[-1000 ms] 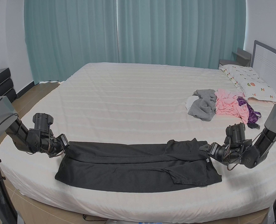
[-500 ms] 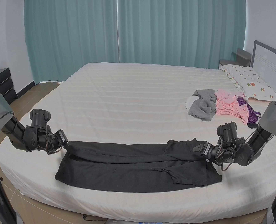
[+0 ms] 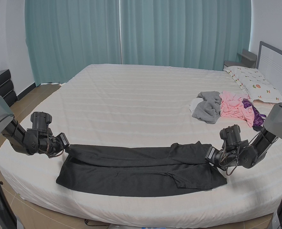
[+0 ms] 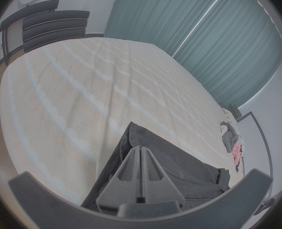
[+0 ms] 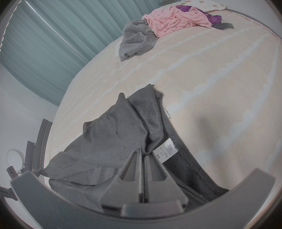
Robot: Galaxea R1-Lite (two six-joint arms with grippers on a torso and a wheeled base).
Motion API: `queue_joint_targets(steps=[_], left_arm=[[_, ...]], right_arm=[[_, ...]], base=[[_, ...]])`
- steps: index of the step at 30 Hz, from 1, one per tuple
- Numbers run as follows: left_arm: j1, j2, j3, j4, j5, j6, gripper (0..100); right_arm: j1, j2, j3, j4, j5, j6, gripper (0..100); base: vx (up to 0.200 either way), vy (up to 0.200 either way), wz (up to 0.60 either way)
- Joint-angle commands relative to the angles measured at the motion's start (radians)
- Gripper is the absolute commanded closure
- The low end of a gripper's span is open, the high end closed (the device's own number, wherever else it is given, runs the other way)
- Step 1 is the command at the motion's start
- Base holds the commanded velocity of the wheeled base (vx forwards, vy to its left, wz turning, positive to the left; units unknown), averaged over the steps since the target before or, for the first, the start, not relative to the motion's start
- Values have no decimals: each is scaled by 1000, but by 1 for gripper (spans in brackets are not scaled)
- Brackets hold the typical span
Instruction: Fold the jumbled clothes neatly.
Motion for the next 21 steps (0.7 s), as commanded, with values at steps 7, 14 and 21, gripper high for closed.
queue_joint_targets(steps=[7,14,21], left_arm=[[1,4,0,0,0,0,100],[1,4,1,0,0,0,100],[-4,4,3,-2,0,0,100]], right_arm=[[0,-5,6,0,0,0,100],[2,-9,7,-12,3,3,0],[5,2,-30,-2,6,48,0]], base=[[0,0,0],[0,0,0],[0,0,0]])
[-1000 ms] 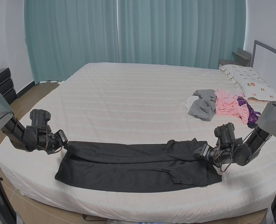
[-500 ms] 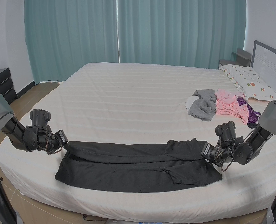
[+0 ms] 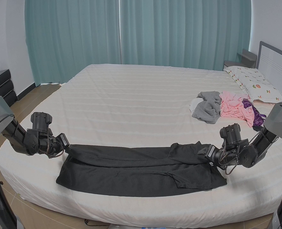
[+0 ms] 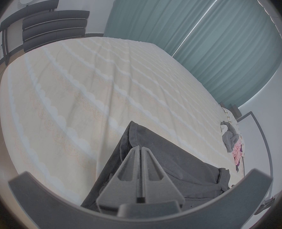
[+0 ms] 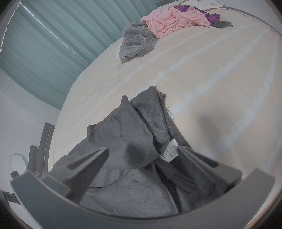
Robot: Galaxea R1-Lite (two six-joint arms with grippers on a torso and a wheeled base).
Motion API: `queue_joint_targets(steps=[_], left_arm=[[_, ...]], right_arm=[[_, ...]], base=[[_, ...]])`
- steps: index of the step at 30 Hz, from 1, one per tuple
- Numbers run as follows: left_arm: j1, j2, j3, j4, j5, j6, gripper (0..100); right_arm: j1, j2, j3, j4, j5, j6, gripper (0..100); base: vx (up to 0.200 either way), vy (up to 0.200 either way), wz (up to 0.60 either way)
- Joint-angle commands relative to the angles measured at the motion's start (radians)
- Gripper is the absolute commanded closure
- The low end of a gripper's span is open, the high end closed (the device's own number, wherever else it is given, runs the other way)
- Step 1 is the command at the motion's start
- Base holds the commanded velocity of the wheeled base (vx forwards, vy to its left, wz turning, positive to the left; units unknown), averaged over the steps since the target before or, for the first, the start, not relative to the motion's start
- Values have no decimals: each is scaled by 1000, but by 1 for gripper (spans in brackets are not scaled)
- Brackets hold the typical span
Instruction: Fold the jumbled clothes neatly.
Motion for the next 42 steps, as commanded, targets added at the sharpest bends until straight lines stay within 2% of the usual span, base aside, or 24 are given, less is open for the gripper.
queue_joint_targets(steps=[1,2,3,21,30,42], left_arm=[[-2,2,1,-1,0,-1,100],[-2,2,1,-1,0,-1,100],[-2,2,1,-1,0,-1,100],[-1,-9,4,-4,0,-1,100],[1,-14,-111,10,2,-8,100],[-2,-17,-122,63,0,-8,100]], right_arm=[[0,15,-25,6,-1,11,0],[0,21,-28,6,-4,11,0],[-1,27,-31,6,-6,11,100],[-20,3,-35,32,-9,13,100],[-35,-2,-146,33,-24,14,100],[-34,-9,-100,72,-23,11,100]], base=[[0,0,0],[0,0,0],[0,0,0],[0,0,0],[0,0,0],[0,0,0]])
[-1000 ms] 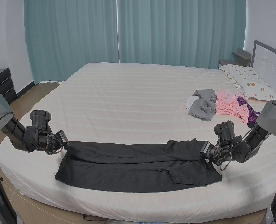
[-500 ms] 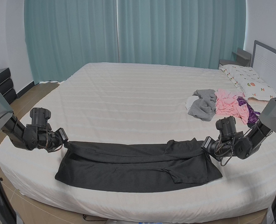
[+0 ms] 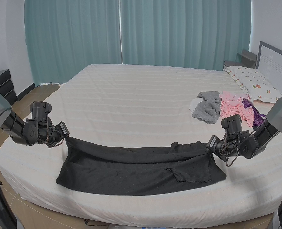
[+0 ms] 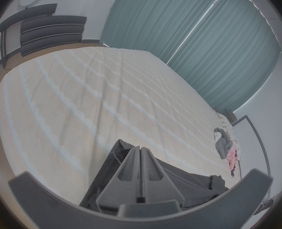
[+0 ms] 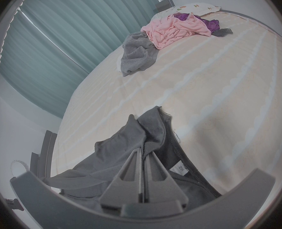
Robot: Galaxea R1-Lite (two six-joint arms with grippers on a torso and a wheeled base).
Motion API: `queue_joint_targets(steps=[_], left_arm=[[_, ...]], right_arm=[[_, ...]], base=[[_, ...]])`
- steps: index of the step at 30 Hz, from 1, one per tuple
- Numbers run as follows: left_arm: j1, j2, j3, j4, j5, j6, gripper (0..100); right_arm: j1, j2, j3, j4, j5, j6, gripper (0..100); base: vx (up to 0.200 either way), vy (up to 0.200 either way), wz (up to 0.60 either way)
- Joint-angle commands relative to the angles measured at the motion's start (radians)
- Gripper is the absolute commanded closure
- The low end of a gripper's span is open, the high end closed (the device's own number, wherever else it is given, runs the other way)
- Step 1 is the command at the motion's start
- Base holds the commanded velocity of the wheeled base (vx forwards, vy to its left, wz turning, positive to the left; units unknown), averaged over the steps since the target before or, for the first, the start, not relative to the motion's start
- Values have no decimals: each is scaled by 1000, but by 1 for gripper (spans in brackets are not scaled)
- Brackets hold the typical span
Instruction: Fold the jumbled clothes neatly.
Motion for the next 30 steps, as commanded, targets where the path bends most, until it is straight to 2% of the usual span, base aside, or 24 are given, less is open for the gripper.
queue_joint_targets(steps=[1,2,3,17,18,30], left_arm=[[-1,-1,3,-1,0,-1,100],[-1,-2,4,1,0,-1,100],[-1,-2,4,1,0,-1,100],[-1,-9,12,1,1,1,100],[-1,-12,12,1,0,1,100],[-1,-16,17,10,1,4,100]], right_arm=[[0,-5,20,2,2,-2,100],[0,-2,23,2,2,-2,100],[0,1,25,1,2,-2,0],[-14,59,-34,2,-1,5,0],[-16,62,-35,2,0,7,100],[-25,41,-34,16,0,18,100]], base=[[0,0,0],[0,0,0],[0,0,0],[0,0,0],[0,0,0],[0,0,0]])
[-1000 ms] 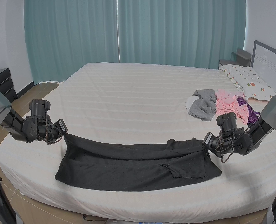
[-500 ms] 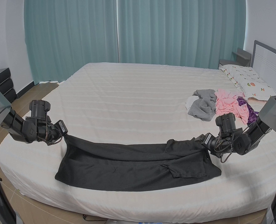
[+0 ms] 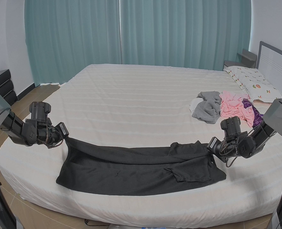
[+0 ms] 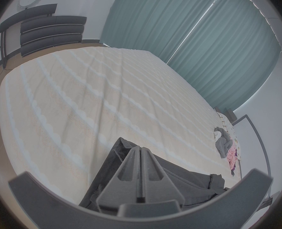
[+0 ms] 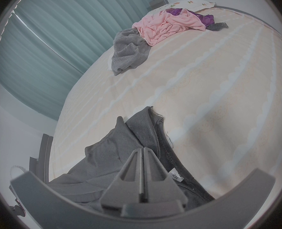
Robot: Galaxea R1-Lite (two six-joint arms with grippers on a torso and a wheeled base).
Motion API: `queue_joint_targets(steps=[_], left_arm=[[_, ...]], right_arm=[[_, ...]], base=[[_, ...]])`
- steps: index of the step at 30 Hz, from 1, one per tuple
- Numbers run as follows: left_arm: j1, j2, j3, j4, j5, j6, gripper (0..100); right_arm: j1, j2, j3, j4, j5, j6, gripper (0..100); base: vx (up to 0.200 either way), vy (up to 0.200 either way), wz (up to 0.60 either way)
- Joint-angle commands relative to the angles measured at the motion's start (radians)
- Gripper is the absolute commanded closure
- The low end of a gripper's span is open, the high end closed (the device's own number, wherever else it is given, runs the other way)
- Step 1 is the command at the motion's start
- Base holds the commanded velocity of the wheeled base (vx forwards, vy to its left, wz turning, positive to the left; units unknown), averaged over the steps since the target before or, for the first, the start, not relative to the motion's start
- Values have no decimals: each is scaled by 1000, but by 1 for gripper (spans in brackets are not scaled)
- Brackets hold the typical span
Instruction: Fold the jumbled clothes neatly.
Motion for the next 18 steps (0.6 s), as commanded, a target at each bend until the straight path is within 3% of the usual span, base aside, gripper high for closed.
queue_joint_targets(steps=[1,12,18], left_arm=[[0,-1,0,5,0,1,100],[2,2,-26,3,0,2,100],[3,22,-127,3,0,-7,100]], right_arm=[[-2,-15,-2,1,0,-1,100],[-5,-41,-47,2,-2,-2,100],[-5,-18,-142,-7,-2,1,100]], base=[[0,0,0],[0,0,0],[0,0,0]])
